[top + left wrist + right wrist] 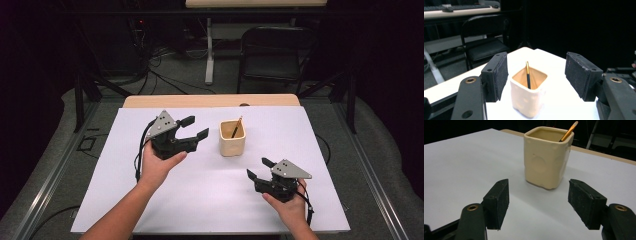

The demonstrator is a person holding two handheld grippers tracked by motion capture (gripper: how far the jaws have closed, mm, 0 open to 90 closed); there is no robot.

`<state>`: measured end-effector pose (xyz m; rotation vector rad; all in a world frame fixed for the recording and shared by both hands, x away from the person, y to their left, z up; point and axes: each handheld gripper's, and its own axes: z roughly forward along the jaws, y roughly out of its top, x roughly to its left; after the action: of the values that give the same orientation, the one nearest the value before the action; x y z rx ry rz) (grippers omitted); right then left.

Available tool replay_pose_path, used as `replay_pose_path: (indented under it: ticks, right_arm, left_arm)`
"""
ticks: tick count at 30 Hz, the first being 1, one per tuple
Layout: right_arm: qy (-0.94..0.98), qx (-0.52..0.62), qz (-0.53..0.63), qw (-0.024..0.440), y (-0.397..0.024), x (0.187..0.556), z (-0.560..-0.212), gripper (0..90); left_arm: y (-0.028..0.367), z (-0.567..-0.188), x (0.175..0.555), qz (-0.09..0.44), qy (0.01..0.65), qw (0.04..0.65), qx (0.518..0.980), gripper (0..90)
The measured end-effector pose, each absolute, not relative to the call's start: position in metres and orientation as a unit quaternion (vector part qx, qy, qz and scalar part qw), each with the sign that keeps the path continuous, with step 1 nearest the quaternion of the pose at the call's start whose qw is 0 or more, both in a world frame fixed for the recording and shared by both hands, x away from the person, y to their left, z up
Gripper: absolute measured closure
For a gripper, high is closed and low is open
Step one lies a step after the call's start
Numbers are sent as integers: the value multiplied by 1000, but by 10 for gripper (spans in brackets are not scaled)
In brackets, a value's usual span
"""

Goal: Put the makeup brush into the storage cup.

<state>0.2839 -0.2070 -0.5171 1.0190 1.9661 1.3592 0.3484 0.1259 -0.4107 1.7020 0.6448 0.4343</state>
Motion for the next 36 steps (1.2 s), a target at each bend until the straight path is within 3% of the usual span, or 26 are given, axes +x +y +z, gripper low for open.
replay_pose_path:
  ticks: [16, 36]
  right_arm:
    - [723, 377, 512, 271, -210, 280, -514, 331]
    - [726, 370, 513, 270, -207, 278, -515, 332]
  left_arm:
    - [188, -439, 304, 215, 302, 585, 721, 352]
    - [216, -495, 280, 210, 334, 577, 715, 368]
